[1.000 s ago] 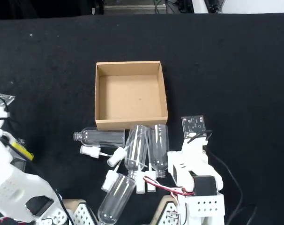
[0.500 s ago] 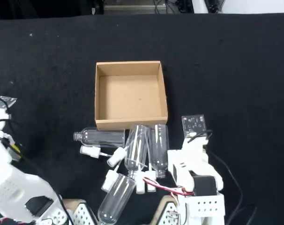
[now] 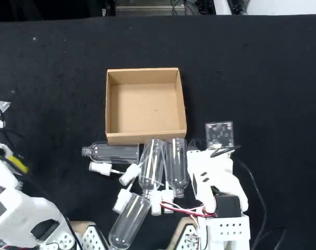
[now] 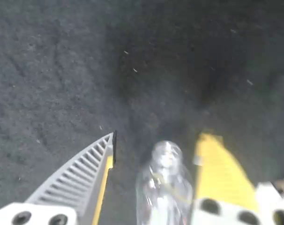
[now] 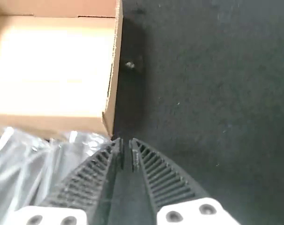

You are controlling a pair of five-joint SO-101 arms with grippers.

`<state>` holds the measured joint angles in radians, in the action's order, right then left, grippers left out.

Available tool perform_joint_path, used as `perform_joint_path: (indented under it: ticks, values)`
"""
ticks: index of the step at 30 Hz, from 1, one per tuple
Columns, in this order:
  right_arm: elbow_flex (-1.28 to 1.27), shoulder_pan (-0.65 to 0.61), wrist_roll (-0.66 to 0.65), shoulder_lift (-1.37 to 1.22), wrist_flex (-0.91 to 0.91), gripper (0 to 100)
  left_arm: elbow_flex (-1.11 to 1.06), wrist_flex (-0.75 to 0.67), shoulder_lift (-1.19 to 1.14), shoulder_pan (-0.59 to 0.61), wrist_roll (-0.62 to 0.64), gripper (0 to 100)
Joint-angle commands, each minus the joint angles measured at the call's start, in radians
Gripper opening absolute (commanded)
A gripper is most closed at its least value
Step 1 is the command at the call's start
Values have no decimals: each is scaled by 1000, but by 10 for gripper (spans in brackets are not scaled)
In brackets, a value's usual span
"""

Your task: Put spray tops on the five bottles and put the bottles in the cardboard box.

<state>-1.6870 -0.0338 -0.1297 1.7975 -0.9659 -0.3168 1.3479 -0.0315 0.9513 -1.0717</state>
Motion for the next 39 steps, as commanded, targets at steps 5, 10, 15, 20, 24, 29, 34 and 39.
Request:
perform_joint_path:
  ticks: [5,10,15,20,24,29,34,39]
  values:
    - [5,21,-405,99,-86,12,162,351,61,73,-232,272]
    - [5,21,-417,99,-86,12,145,311,61,208,-319,272]
    - [5,21,-417,99,-86,12,110,328,61,232,-358,273]
    - [5,20,-423,99,-115,12,79,259,61,245,-359,280]
    - [5,20,-425,99,-127,12,30,250,107,277,-399,318]
    - [5,20,-425,99,-127,12,-117,124,272,285,-420,314]
    - [5,20,-425,99,-127,12,-302,-120,351,274,-354,315]
    - [5,20,-425,99,-127,12,-331,-127,353,263,-351,315]
